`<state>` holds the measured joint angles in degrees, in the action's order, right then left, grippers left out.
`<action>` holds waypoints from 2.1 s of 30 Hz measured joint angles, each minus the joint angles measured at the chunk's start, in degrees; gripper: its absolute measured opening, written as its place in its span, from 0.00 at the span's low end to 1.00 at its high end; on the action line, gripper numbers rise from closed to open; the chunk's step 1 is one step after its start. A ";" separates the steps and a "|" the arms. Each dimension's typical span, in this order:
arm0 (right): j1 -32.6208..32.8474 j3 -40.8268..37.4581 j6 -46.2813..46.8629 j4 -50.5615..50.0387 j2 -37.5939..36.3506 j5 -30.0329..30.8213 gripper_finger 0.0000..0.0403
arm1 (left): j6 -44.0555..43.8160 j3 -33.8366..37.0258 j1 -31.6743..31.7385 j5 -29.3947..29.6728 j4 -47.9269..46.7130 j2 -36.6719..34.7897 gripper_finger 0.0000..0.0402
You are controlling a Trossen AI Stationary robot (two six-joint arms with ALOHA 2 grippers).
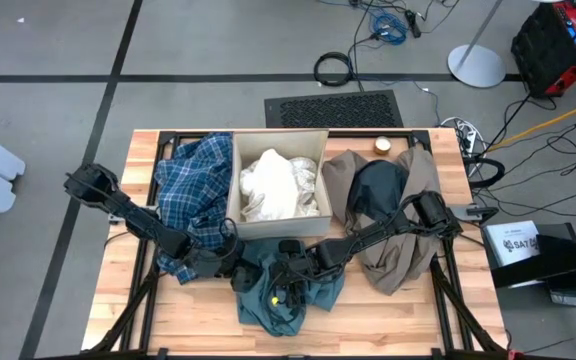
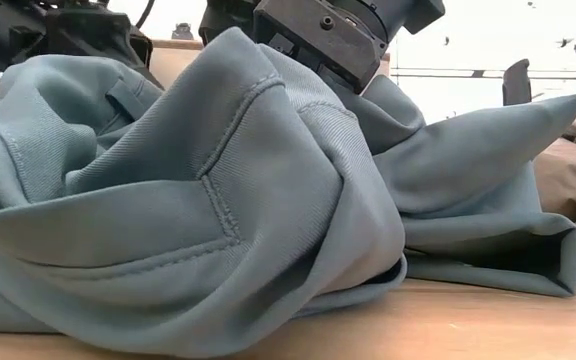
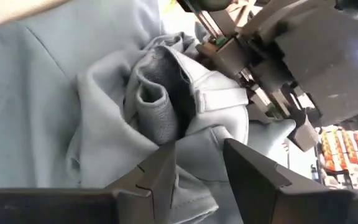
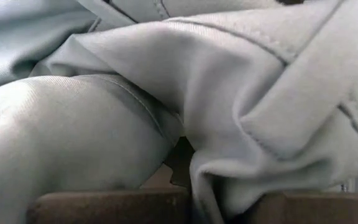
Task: Sort clothes
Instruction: Put the blue, green pants into the laundry organizer
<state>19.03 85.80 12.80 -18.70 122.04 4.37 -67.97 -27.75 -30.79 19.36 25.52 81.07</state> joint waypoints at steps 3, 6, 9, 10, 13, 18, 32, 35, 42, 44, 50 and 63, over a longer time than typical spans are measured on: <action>0.00 0.00 -0.04 -0.10 0.00 0.00 0.04 | 1.59 -0.05 0.02 -0.28 0.17 -1.47 0.36; 0.00 0.00 -0.11 -0.13 0.00 0.04 0.04 | 2.84 -0.11 0.02 -0.42 -0.51 -1.53 0.37; -0.02 0.01 -0.18 -0.17 0.00 0.01 0.04 | 5.11 -0.09 0.02 0.36 -0.50 -1.37 0.42; -0.02 0.00 -0.18 -0.20 0.00 0.01 0.04 | 5.52 -0.09 0.02 0.70 -0.32 -1.37 0.45; 0.00 0.02 -0.18 -0.32 0.00 0.00 0.04 | 5.91 -0.30 0.02 1.68 0.03 -1.32 0.54; 0.00 0.02 -0.20 -0.39 0.00 0.01 0.04 | 8.22 -1.96 0.26 1.96 0.15 -1.32 0.70; 0.00 0.01 -0.41 -0.41 0.00 -0.01 0.04 | 8.78 -2.24 1.72 1.01 -1.38 -1.32 0.78; 0.00 0.00 -0.42 -0.41 0.00 -0.01 0.04 | 8.64 -2.24 2.54 -1.38 -3.86 -1.32 0.78; -0.04 -0.04 -0.18 0.49 0.00 -0.01 0.04 | 12.42 -2.21 2.65 -1.68 -7.33 -1.32 0.78; -0.28 -0.06 -0.14 0.89 0.02 -0.22 0.04 | 13.26 -2.51 2.60 -1.73 -7.36 -1.30 0.78; -1.25 -0.13 0.91 4.82 0.15 -0.65 0.04 | 17.77 -8.24 2.65 -1.74 -13.84 -1.24 0.78; -1.66 -0.13 1.07 6.98 0.17 -0.34 0.04 | 16.07 -17.54 3.31 -2.31 -30.52 7.57 0.78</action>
<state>17.37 85.67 13.87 -11.73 122.21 4.03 -51.89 -45.29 -27.48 17.05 -5.00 88.64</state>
